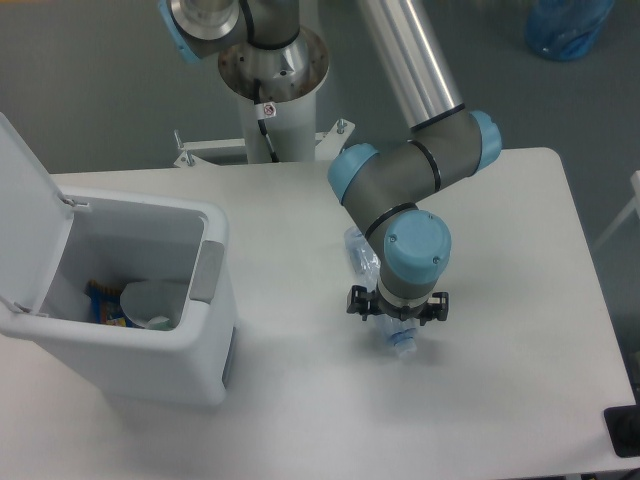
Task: Place the trash in the trash can
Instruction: 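Lower the gripper and close it around the water bottle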
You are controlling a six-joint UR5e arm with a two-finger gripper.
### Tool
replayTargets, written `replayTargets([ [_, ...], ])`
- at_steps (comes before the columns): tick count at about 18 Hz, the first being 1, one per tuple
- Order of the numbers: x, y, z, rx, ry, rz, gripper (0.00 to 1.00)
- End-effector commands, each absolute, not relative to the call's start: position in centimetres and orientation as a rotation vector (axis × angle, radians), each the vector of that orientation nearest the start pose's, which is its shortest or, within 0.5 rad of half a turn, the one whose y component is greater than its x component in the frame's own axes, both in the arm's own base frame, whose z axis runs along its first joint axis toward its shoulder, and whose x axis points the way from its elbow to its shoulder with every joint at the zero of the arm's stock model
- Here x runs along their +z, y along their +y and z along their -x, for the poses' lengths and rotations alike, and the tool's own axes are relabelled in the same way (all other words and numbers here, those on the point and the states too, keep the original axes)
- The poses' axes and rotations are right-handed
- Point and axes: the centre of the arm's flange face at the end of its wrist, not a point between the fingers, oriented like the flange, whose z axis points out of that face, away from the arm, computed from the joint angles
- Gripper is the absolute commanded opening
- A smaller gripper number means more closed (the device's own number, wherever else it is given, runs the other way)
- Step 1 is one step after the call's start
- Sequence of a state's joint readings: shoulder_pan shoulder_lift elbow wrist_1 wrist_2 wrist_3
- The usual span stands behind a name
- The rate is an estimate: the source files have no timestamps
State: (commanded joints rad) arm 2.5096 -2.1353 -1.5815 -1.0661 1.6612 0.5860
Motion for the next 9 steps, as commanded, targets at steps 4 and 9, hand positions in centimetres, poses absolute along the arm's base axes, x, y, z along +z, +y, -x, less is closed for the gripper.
replayTargets([
  [4,19.1,49.0,44.6,0.046,-0.58,3.232,0.81],
  [9,18.9,49.2,44.4,0.042,-0.615,3.225,0.49],
])
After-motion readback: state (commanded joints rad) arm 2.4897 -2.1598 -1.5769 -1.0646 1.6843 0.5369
